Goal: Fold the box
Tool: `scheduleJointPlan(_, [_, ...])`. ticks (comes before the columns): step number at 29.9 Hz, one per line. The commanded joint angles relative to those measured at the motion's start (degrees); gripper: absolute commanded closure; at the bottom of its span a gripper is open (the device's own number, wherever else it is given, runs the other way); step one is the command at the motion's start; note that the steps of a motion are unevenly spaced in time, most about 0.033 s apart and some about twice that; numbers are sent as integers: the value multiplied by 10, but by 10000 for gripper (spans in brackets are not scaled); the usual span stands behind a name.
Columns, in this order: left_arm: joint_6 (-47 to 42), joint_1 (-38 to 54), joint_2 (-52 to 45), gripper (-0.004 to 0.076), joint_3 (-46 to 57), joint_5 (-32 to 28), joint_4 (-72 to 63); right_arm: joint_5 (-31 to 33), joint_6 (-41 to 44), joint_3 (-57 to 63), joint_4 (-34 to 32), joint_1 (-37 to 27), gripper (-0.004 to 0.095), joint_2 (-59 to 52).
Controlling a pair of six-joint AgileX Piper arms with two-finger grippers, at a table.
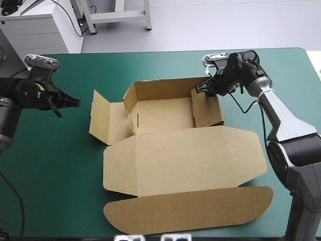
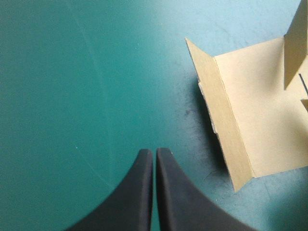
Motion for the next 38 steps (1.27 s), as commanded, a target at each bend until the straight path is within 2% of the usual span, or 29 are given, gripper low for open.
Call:
scheduleJointPlan(1, [-3,-1,-16,716,-14,-30,1,31,-5,-58,-4,-3,250,-35])
scheduleJointPlan(4, [-7,-1,-16,716,-14,-30,1,105,-9,-83,-11,-3,260,-36])
scheduleJointPlan(9, [-8,-1,-16,716,-14,-29,-2,103,-5,-64,26,-3,261,-46])
scheduleJointPlan(17, [-8,-1,-16,716,-14,-24,-5,103,2,-31,28,-3,262,-29])
scheduleJointPlan(22, [-8,-1,-16,716,-14,-23,-7,103,2,15,37,-3,324,-28])
scheduleJointPlan(28, [-8,-1,-16,716,-14,-23,-25,101,-4,34,48,-3,461,-21])
scheduleJointPlan(36, [-8,-1,-16,716,-14,-22,-29,98,-9,34,42,-3,866,-17])
scheduleJointPlan(38, [-8,-1,-16,716,-14,-22,-29,93,-9,34,29,-3,925,-17])
